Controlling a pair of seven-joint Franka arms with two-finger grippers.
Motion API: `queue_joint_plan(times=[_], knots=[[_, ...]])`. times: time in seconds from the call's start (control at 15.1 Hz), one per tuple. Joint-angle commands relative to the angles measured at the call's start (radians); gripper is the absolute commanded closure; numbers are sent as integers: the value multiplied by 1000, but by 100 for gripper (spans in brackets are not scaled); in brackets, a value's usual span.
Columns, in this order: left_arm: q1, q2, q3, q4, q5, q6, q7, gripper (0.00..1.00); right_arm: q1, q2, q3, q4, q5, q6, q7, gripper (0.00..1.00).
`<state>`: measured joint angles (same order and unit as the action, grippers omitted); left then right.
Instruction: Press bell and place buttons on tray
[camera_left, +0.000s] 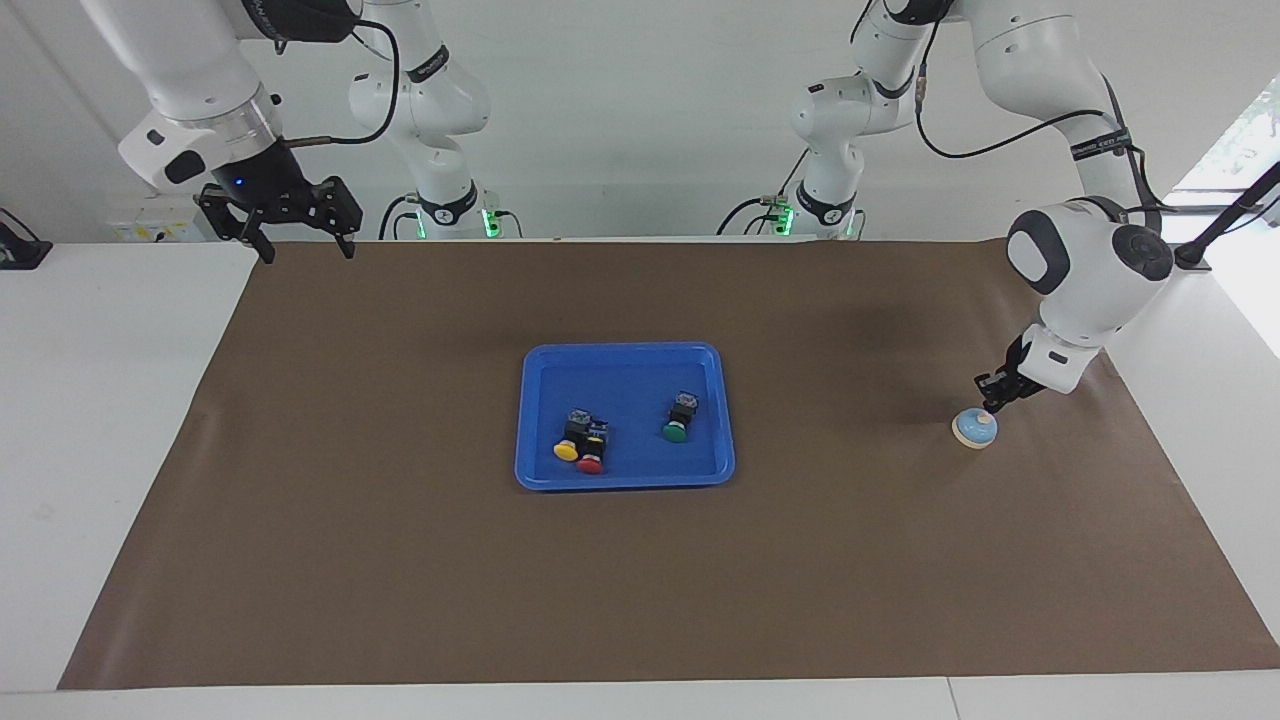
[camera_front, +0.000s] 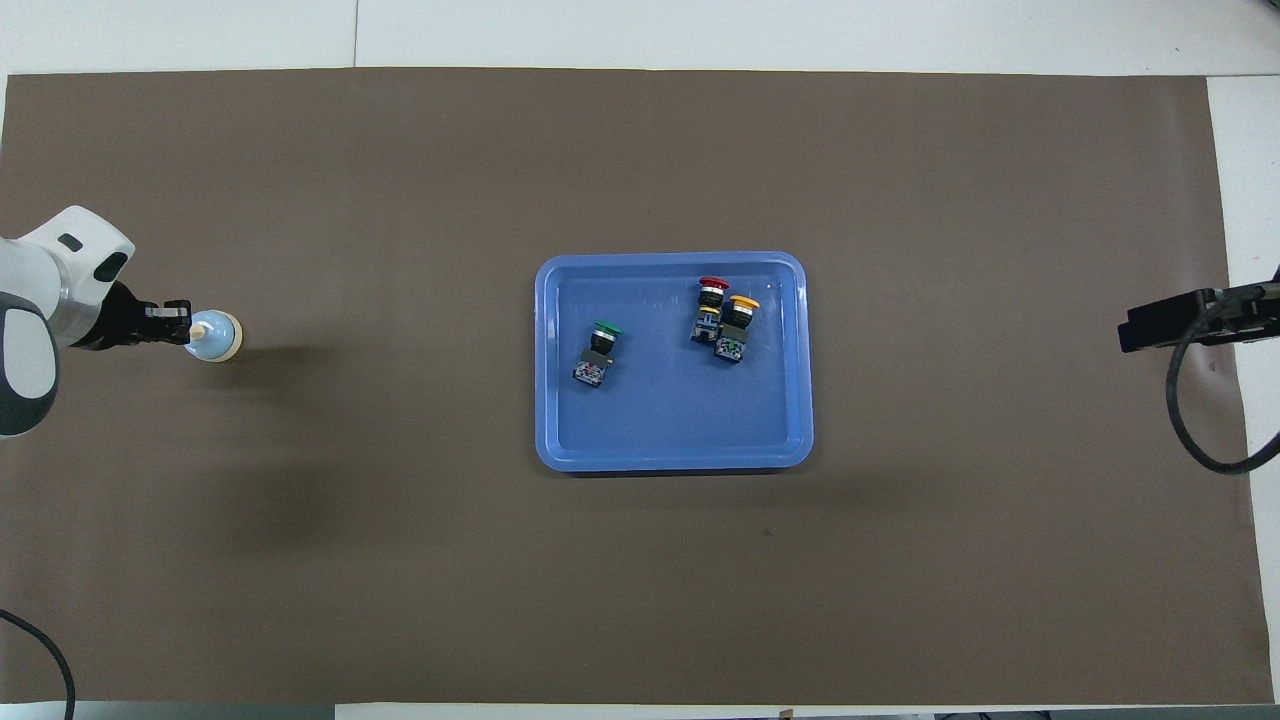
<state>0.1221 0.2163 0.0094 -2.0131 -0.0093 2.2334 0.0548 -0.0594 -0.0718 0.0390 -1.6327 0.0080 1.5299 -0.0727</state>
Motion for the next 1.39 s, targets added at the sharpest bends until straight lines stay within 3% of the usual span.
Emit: queue_joint_plan(times=[0.0,0.26,0.33,0.4,0.46,0.53,0.99,1.32], knots=[[1,43,-3,-15,-1,74,14,100,-16,-5,10,-4,-3,-8,-19,0],[2,49,-2,7,-1,36,14,100,-16,-5,10,-4,-3,-10,-19,0],[-5,42,-2,22,-1,-1,14,88,-16,-5,10,-4,-3,-10,-19,0],[-10,28,-2,55,-1,-65,14,58,-16,-5,10,-4,-3,-10,-19,0],[-15,9,-2,97,-1,-142,13,17,-16,-5,10,-4,-3,-10,-19,0],[-24,-21,-3,129,-1,-211,11,0,-16,-5,10,-4,-3,-10,-19,0],[-79,-271,-11,146,-1,-550,3,0,-16,-5,10,-4,-3,-10,-19,0],[-90,-272,-11,177,2,-620,5,0,-16,-5,10,-4,-3,-10,-19,0]])
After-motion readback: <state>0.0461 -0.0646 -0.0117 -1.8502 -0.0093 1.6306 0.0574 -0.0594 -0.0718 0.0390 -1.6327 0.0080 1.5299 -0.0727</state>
